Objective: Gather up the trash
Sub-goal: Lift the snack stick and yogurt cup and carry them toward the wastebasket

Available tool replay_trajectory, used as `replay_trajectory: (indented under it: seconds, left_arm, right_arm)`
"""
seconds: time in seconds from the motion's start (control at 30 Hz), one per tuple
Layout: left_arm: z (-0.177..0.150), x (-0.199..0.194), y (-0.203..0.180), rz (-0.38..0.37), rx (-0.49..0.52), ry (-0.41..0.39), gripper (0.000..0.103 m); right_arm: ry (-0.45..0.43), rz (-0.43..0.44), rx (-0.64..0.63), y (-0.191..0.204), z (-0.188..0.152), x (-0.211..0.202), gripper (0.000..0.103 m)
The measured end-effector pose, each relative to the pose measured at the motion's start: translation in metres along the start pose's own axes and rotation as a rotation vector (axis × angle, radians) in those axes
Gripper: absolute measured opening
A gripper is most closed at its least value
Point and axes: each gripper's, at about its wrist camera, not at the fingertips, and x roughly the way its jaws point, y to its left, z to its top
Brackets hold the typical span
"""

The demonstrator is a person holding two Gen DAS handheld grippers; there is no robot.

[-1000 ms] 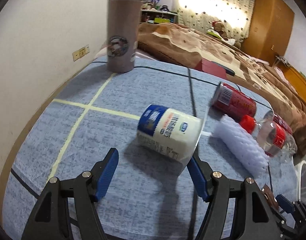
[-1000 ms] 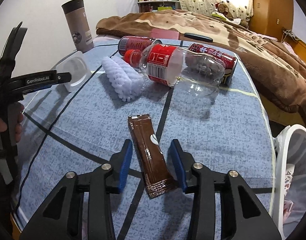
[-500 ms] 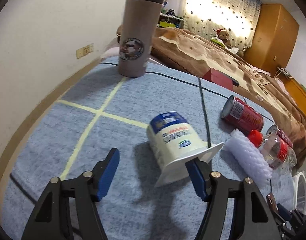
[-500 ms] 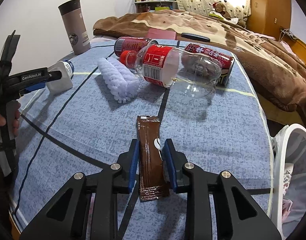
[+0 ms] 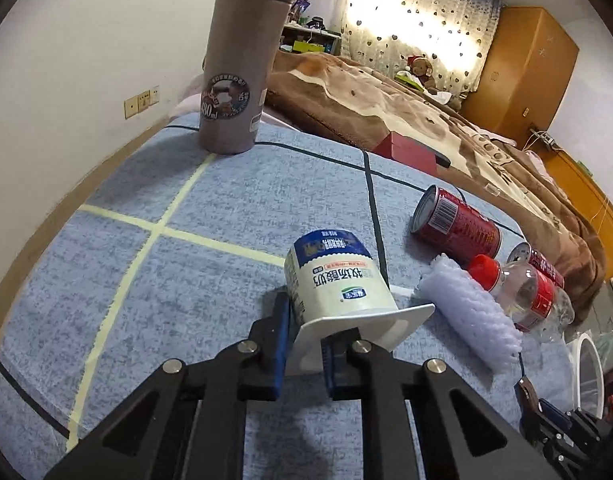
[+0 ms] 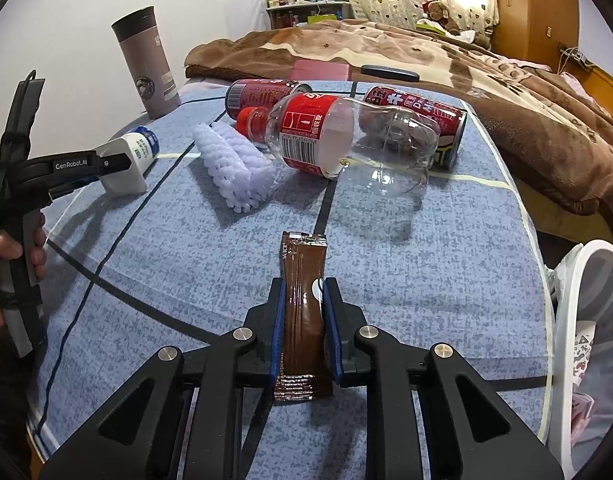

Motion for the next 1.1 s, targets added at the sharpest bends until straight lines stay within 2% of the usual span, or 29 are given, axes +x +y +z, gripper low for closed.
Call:
replay_trajectory:
  seconds: [0.67, 1.1]
  left_arm:
    - [-0.017, -0.041, -0.017, -0.043, 0.049, -0.051, 0.015]
    - [-0.03, -0.076, -0.055, -0.112, 0.108, -0.099, 0.015]
  right_arm:
    - [-0.087, 0.006, 0.038, -0.006, -0.002, -0.018, 0.019]
    - [-0.157, 0.01, 0.082, -0.022, -0.007, -0.045, 0.019]
